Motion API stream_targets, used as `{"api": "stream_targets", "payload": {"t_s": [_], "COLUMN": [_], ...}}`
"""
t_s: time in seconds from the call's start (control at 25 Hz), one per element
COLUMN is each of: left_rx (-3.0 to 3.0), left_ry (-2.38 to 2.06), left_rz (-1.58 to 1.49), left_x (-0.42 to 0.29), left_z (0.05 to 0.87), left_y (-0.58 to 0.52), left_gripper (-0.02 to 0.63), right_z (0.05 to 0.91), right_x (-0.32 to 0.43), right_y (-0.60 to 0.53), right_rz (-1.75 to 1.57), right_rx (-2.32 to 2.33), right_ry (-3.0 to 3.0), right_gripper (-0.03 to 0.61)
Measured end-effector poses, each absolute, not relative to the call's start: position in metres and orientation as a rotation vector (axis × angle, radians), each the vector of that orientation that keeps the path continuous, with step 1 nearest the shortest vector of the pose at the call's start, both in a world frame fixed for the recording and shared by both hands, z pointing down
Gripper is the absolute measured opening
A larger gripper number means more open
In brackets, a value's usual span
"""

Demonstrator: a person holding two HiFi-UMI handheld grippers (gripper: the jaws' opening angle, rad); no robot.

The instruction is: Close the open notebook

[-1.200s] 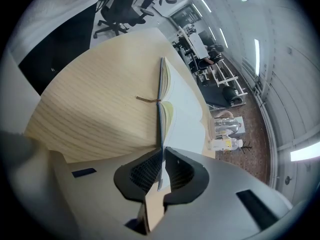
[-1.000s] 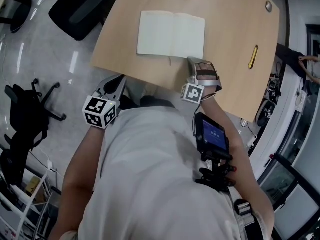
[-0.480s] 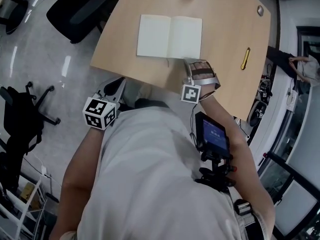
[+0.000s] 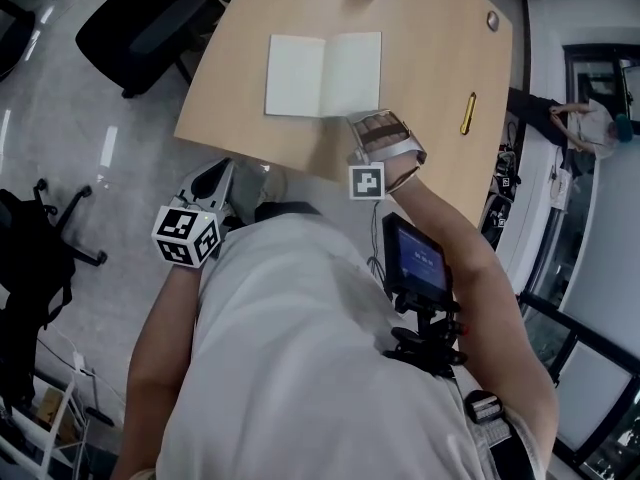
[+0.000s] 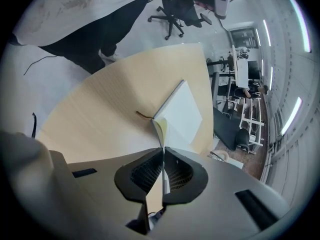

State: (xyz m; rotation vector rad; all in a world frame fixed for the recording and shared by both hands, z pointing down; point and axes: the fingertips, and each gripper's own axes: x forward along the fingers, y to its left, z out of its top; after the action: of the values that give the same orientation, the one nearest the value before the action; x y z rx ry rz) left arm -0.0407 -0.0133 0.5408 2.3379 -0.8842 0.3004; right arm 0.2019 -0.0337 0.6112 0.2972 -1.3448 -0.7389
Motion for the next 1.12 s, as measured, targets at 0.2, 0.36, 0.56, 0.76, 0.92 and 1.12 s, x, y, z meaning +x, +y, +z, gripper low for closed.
{"api": "stream_targets", "payload": {"t_s": [0.2, 0.36, 0.56, 0.76, 0.92, 1.12], "left_rx": [2.323, 2.311, 2.294, 2.292, 2.279, 2.251], "left_ry": [-0.927, -0.943, -0.954, -0.957, -0.967, -1.010], "left_rz": [0.243, 0.196, 0.165, 0.179, 0.181, 0.178], "left_x": [-0.064, -0.079, -0.092, -0.102, -0.112, -0.127], "left_z": [0.539, 0.540, 0.545, 0.550, 0.551, 0.552], "left_y": [-0.017, -0.018, -0.012, -0.004, -0.002, -0.007], "left_gripper": [0.009, 0.009, 0.009, 0.009, 0.009, 0.009], "right_z": [0.601, 0.599, 0.601, 0.603, 0.611, 0.624], "right_x": [0.175, 0.186, 0.171, 0.151, 0.136, 0.122], "right_y": [-0.045, -0.048, -0.050, -0.056, -0.059, -0.063], "right_rz": [-0.858, -0.885, -0.888, -0.891, -0.897, -0.905], "right_rx": [0.271, 0.043, -0.076, -0.191, -0.278, -0.375], "right_ry": [-1.344, -1.100, -1.028, -0.973, -0.953, -0.945], "right_gripper": [0.025, 0.025, 0.025, 0.025, 0.025, 0.026]}}
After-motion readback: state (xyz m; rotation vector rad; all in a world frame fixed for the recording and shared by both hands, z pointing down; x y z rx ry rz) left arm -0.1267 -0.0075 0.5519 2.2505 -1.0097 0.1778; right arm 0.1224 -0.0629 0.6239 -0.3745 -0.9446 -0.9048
